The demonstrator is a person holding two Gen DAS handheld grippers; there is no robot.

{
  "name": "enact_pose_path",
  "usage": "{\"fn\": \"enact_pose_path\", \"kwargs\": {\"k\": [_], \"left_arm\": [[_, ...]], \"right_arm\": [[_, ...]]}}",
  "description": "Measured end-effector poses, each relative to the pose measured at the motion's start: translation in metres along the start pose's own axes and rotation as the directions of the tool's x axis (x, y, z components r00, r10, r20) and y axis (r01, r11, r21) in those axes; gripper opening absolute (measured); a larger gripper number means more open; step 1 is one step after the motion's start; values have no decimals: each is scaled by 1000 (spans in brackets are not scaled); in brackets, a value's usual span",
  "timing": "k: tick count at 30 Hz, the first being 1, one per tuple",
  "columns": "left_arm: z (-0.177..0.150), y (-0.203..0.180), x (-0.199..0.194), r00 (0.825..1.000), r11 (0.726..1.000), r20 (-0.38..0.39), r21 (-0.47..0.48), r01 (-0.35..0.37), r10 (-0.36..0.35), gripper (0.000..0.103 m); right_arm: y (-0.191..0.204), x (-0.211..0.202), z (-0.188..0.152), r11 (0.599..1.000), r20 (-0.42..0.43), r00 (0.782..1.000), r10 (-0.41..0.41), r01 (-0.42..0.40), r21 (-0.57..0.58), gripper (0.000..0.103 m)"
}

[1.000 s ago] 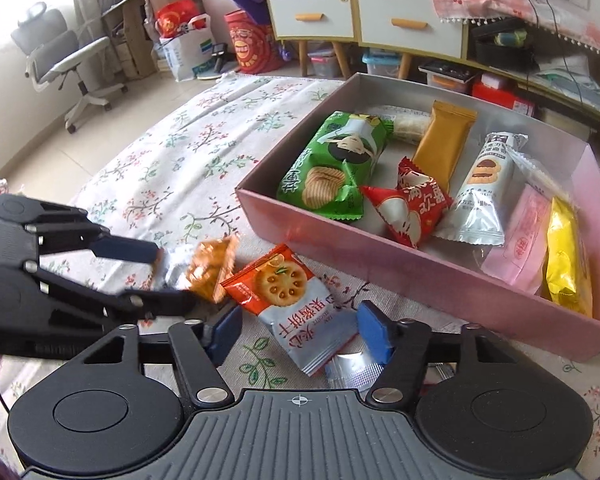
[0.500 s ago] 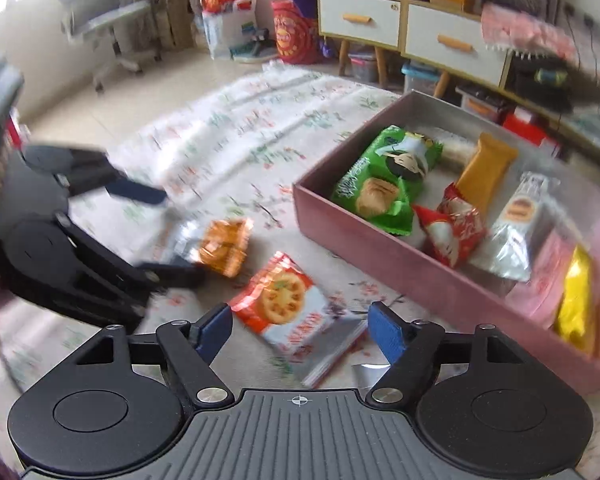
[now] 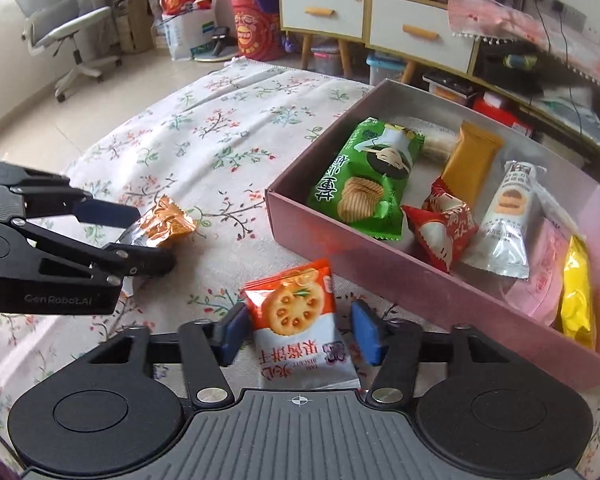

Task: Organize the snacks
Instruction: 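Grasp the orange-white cracker pack with the left tool while the right tool grasps the lotus cracker pack, then lower both cracker packs into the pink box and open both tools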

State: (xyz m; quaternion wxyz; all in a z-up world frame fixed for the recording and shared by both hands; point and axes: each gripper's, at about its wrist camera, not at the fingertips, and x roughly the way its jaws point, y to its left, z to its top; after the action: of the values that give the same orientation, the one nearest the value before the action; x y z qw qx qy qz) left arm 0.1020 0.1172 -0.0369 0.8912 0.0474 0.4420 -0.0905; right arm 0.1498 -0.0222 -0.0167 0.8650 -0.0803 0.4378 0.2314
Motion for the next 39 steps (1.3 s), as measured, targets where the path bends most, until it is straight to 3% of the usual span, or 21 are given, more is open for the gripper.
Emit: {"fn": "enact_pose_path", "kwargs": {"k": [11,19,25,32,39], "left_arm": [[7,13,-12,998,982,-35,-183,39,-46,37],[14,4,-28,998,971,4,-234,54,-55,37],[26,-8,-35,995,957,57,-275,89,-76,37],[46,-39,-31,983,943,136,-289,162,-128,37],[62,-76,-10,970,943,198,-272,193,-141,37]], "right_arm": [[-24,-16,8,971,-9,996,86,-82,222,39],[-48,-53,10,928,89,986,142,-164,335,39],[-82,-76,8,886,179,980,87,-158,436,39],[-130,-90,4,792,266,964,-19,-148,593,39],[-161,-80,-9,721,285,952,-115,-118,683,39]]}}
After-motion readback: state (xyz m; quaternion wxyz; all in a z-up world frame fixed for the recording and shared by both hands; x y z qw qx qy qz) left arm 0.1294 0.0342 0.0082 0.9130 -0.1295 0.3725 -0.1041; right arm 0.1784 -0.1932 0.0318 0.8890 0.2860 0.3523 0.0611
